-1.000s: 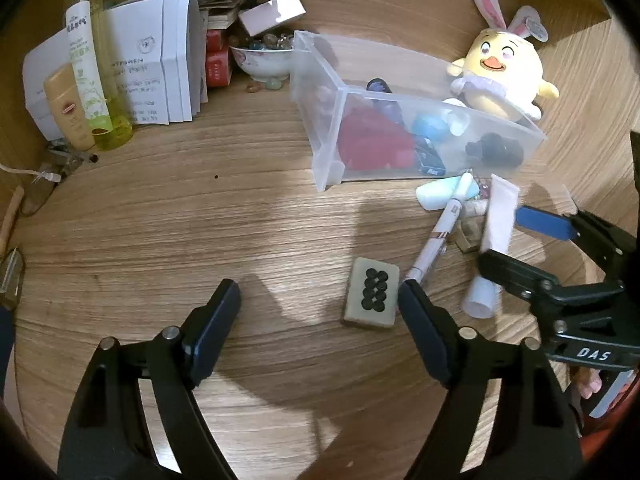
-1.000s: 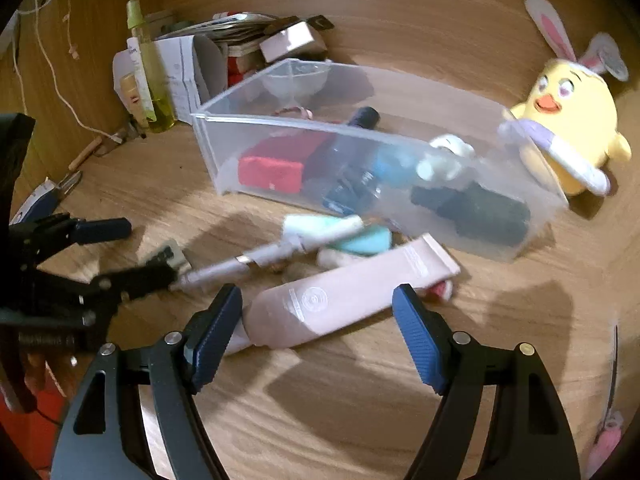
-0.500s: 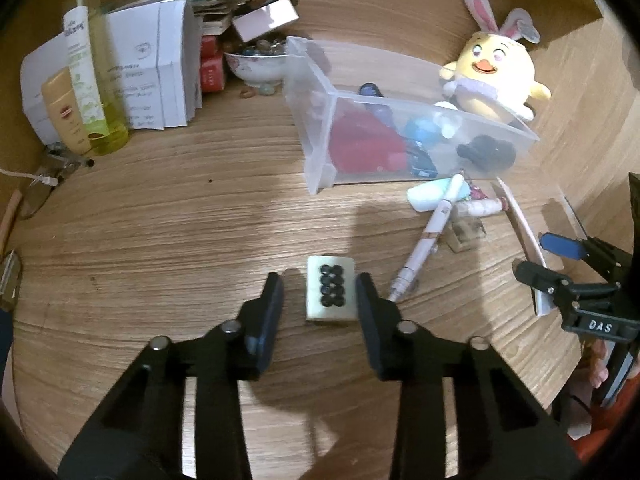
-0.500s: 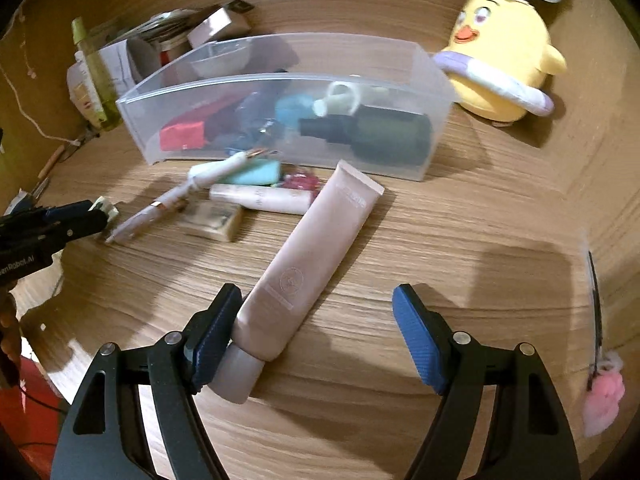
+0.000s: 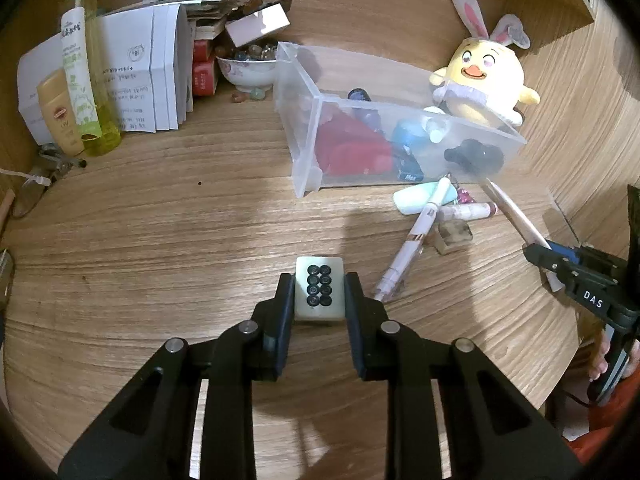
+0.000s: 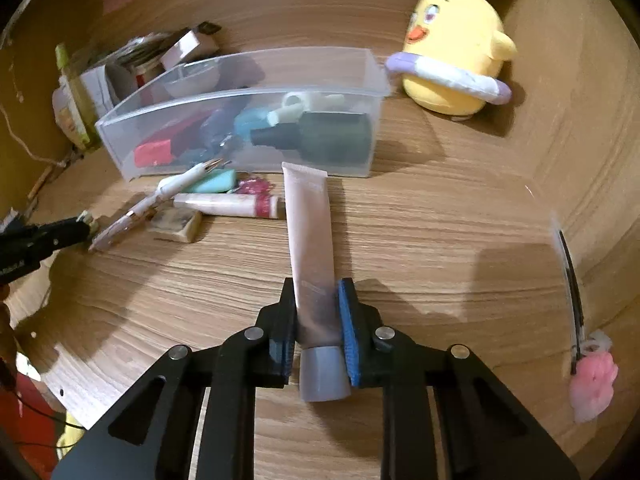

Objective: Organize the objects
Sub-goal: 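Carry white block with left tool while right tool carries pink tube over bin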

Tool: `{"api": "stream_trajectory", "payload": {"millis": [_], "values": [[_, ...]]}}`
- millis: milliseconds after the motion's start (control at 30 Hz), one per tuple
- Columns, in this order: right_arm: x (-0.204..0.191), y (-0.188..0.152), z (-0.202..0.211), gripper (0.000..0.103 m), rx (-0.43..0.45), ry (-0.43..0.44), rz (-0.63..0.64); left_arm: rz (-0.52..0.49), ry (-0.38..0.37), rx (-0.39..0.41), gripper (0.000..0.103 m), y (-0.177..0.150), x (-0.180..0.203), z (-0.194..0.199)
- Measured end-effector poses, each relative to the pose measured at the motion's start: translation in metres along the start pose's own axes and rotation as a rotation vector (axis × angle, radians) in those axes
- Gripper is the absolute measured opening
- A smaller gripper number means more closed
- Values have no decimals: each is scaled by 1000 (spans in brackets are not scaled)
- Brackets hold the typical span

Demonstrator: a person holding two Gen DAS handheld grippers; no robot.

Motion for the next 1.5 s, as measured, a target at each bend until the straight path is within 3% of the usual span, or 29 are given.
{"api": "stream_trajectory", "payload": {"millis": [167,900,1500], "values": [[13,4,13,5,44,-13,-45,8,7,30,24,5,1,7],[-3,42,63,5,237,58,-11,7,-31,182,24,47,26,40],[-8,109,80,5,404,103,18,15,-55,236,24,96,27,39]]}}
Point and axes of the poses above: each gripper's, at about its wrist camera, not at the fingertips, and z roughly against the way its jaws point, x to its right, y to its top, the point moved 2 cm from there along -z, roughly the way its jaws point, and after that the axes turned 3 degrees about -z, right-handed, at the moved point
